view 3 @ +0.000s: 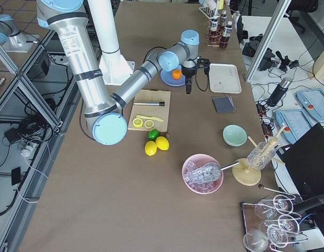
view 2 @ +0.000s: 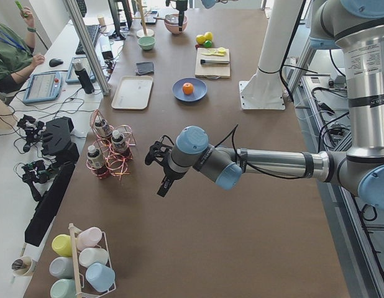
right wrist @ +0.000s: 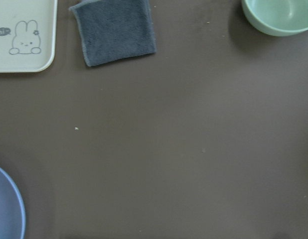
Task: Pick orange to plate
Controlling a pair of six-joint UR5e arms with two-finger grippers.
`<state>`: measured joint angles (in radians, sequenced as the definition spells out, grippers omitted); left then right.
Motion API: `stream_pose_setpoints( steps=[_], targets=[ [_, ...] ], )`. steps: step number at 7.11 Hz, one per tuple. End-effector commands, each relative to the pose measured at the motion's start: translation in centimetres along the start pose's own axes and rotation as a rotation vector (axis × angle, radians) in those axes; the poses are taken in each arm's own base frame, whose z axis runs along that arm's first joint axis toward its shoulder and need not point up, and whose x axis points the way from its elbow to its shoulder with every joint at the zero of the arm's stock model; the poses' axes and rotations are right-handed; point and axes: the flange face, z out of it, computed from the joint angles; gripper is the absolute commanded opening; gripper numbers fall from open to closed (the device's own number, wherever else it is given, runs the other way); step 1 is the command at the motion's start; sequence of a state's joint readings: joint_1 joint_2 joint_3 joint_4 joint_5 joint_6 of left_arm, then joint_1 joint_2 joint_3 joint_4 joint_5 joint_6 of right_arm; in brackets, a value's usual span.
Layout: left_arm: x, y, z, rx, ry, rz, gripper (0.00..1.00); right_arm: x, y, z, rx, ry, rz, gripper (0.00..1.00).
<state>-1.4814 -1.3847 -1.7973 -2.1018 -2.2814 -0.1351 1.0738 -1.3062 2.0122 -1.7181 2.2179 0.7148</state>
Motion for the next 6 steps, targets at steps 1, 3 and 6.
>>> stream_pose_setpoints(
  steps=[1,3,6],
  targets=[
    [-1.1,-1.9,0.0,-0.062,-0.098,0.049,0.98,17.2,0.6,-1.6,-0.019,0.070,-0.077,1.00],
    [-3.6,-5.1,-3.6,-0.142,-0.175,0.115,0.98,30.5,1.5,-2.1,-0.043,0.122,-0.082,1.00],
    [-5.4,-2.0,-3.0,-0.208,0.018,0.032,0.98,43.3,4.4,-2.9,-0.053,0.091,-0.012,1.00]
  ],
)
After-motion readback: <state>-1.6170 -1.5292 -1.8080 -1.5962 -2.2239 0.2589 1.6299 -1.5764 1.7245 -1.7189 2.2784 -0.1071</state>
